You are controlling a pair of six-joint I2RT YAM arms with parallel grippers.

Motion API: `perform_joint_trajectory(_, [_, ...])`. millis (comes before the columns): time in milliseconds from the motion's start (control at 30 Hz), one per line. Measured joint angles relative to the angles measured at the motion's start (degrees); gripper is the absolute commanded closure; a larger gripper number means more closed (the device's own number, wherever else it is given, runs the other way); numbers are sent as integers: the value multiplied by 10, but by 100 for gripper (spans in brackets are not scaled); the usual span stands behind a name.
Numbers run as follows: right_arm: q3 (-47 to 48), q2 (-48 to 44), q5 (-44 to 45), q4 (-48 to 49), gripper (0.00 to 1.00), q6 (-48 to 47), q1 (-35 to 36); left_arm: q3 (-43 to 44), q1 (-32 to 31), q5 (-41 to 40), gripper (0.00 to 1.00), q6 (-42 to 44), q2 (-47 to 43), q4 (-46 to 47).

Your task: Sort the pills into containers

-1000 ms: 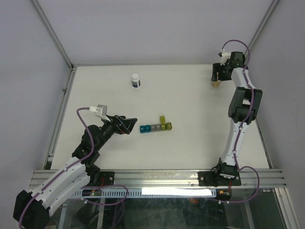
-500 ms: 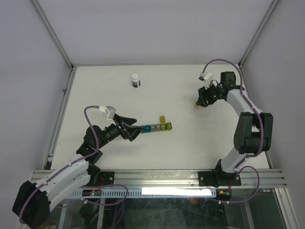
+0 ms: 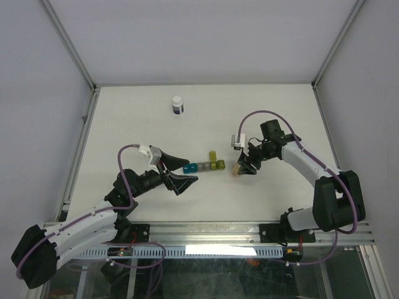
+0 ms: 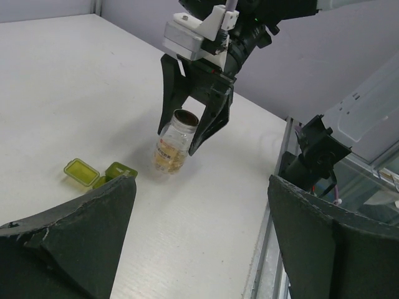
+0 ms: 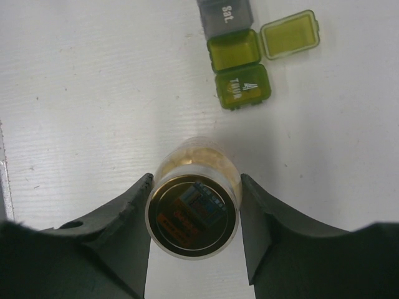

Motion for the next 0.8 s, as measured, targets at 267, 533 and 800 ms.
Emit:
perform_joint_trajectory(267, [-21,-5,8,3,68,-23,56,-7,-11,-3,11,22,26,26])
perform_joint_trajectory(533, [-38,-7,9,19,18,-17,80,-21,-31,-5,11,43,27,66])
perform_joint_trajectory(800, [-42,-62,5,24,12,-1,73,-25,-64,-10,7,87,57,102])
